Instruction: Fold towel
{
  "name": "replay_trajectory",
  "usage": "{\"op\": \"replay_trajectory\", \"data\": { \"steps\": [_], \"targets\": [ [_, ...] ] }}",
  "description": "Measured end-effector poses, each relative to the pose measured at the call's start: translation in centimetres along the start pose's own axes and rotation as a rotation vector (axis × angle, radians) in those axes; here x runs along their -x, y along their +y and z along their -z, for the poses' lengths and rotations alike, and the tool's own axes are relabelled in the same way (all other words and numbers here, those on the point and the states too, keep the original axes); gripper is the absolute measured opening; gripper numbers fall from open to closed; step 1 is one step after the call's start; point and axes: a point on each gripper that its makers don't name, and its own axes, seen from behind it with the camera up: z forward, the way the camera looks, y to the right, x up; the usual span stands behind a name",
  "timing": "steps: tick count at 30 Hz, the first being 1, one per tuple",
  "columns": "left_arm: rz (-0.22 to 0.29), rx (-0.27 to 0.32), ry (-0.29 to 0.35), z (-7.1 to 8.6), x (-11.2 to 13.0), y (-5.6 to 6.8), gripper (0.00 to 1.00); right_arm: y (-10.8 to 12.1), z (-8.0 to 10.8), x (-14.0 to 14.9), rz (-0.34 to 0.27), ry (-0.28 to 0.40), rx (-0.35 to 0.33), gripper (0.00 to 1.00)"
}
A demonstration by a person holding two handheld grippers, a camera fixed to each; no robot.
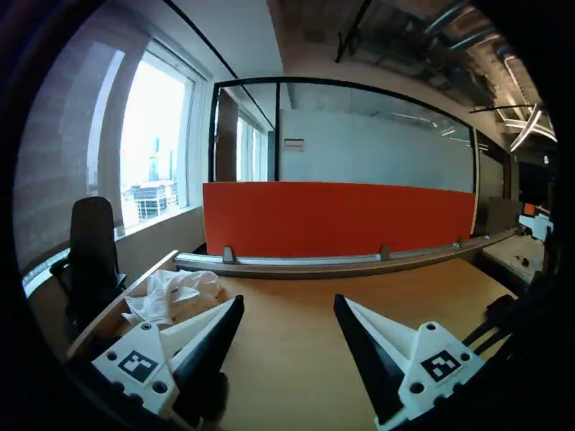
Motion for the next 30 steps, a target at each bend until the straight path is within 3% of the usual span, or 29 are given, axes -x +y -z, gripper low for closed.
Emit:
{"op": "replay_trajectory", "data": {
  "steps": [17, 30],
  "targets": [
    [-0.001, 0.002, 0.026, -0.1, 0.3, -0.7, 0.93, -1.8, -0.2, -0.8, -0.054, -0.003, -0.007, 1.00],
    [-0.033, -0.005, 0.063, -0.7, 2.3, -1.4, 0.93, -4.3, 0.5, -1.3, -0.026, -0.011, -0.030, 1.00]
  ]
}}
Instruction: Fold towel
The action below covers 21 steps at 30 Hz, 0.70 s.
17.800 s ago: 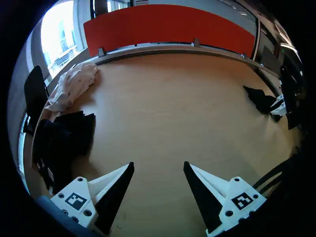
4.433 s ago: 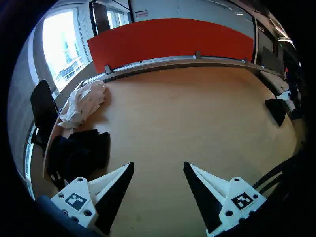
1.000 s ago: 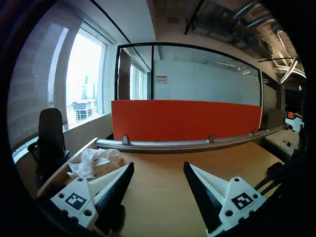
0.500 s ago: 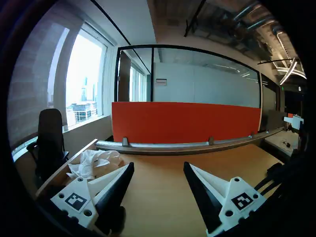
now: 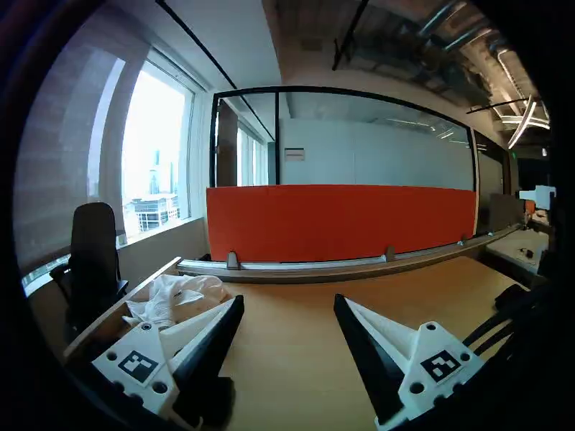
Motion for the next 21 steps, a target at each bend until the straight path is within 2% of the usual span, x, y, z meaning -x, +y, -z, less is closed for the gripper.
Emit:
{"op": "replay_trajectory", "data": {
  "steps": [6, 15, 21],
  "targets": [
    [-0.023, 0.005, 0.029, 0.3, 1.4, -0.2, 0.93, -1.0, 0.2, 0.5, 0.017, -0.001, -0.008, 1.00],
    [-0.003, -0.015, 0.048, 1.0, 4.7, -1.5, 0.92, -2.2, 0.3, 1.0, 0.007, 0.008, -0.005, 1.00],
    [0.008, -0.020, 0.064, 1.2, 6.7, -1.5, 0.93, -2.9, 0.6, 2.1, 0.007, 0.009, -0.002, 1.00]
  ]
}}
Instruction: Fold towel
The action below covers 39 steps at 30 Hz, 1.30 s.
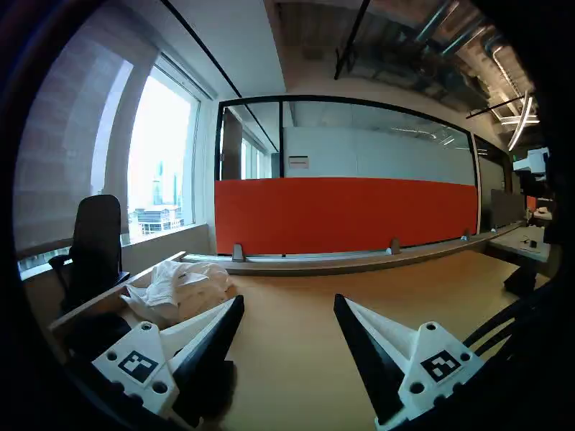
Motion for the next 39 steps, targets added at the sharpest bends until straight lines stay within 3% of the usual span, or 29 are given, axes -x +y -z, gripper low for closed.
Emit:
{"op": "replay_trajectory", "data": {
  "steps": [20, 39],
  "targets": [
    [0.012, -0.002, 0.025, 0.1, 6.0, 1.5, 0.92, 1.0, 0.7, 4.7, -0.003, 0.021, 0.013, 1.00],
    [0.011, -0.020, 0.034, -0.3, 6.8, 1.3, 0.93, 1.4, 0.9, 5.1, 0.001, 0.022, 0.009, 1.00]
  ]
}}
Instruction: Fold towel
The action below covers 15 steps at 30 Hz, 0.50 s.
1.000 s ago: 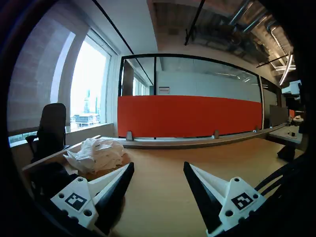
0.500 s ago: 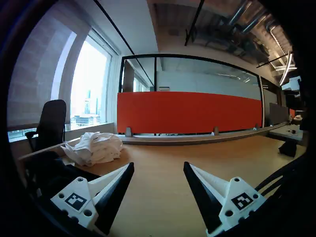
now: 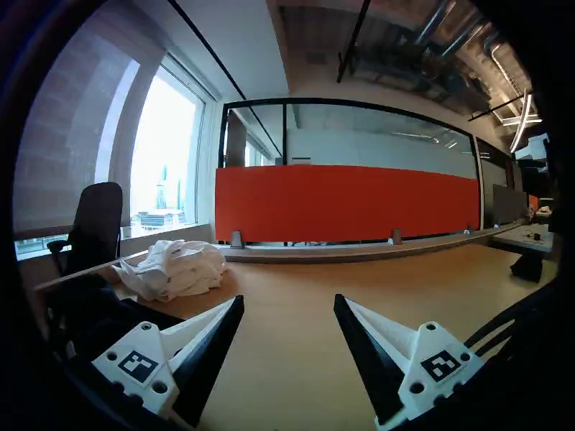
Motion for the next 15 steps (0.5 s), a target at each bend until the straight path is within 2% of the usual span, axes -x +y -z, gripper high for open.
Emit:
{"op": "replay_trajectory", "data": {
  "steps": [15],
  "targets": [
    [-0.001, 0.002, 0.008, 0.27, -0.05, -0.04, 0.92, 0.44, 0.14, 0.62, -0.008, -0.005, 0.002, 1.00]
  ]
}}
